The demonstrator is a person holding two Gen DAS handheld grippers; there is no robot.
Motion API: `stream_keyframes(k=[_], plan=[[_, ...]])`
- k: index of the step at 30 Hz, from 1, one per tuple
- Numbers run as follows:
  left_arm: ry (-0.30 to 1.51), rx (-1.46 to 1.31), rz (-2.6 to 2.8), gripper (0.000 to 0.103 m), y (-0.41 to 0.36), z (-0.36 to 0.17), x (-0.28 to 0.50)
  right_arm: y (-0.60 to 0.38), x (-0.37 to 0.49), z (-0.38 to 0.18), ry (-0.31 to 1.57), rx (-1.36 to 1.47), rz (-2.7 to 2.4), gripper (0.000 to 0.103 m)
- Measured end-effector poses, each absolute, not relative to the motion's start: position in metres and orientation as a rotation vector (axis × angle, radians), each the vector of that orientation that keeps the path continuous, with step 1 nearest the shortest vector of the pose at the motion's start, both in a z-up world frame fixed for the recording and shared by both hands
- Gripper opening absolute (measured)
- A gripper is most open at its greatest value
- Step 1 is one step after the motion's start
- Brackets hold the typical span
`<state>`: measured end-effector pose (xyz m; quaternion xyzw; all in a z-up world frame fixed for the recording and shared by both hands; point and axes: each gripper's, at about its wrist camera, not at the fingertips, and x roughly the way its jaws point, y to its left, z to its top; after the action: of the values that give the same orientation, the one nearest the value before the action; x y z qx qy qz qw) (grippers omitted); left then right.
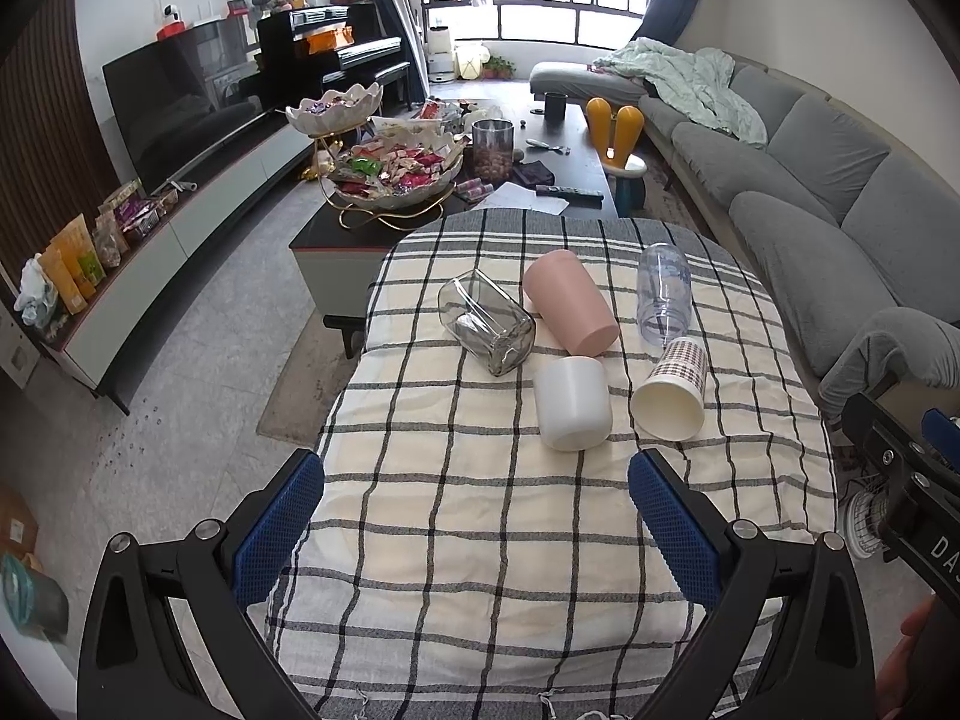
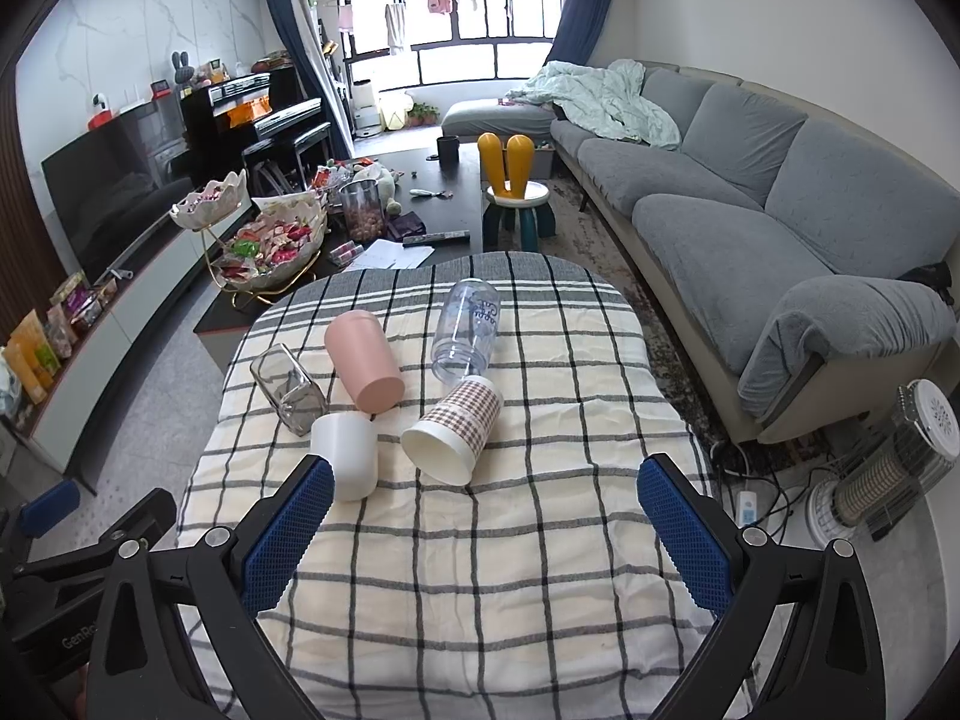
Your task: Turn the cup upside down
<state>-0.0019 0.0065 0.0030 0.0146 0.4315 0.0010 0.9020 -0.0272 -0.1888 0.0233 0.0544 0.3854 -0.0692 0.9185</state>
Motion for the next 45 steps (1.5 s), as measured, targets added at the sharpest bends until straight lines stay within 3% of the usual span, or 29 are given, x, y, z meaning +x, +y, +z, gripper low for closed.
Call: stream_keyframes(k=[45], plan=[[0.884, 0.026, 0.007, 0.103, 0.0011, 0.0061, 0.0025, -0.189, -0.0259, 0.0252, 0.784, 0.114, -0.141, 0.102]])
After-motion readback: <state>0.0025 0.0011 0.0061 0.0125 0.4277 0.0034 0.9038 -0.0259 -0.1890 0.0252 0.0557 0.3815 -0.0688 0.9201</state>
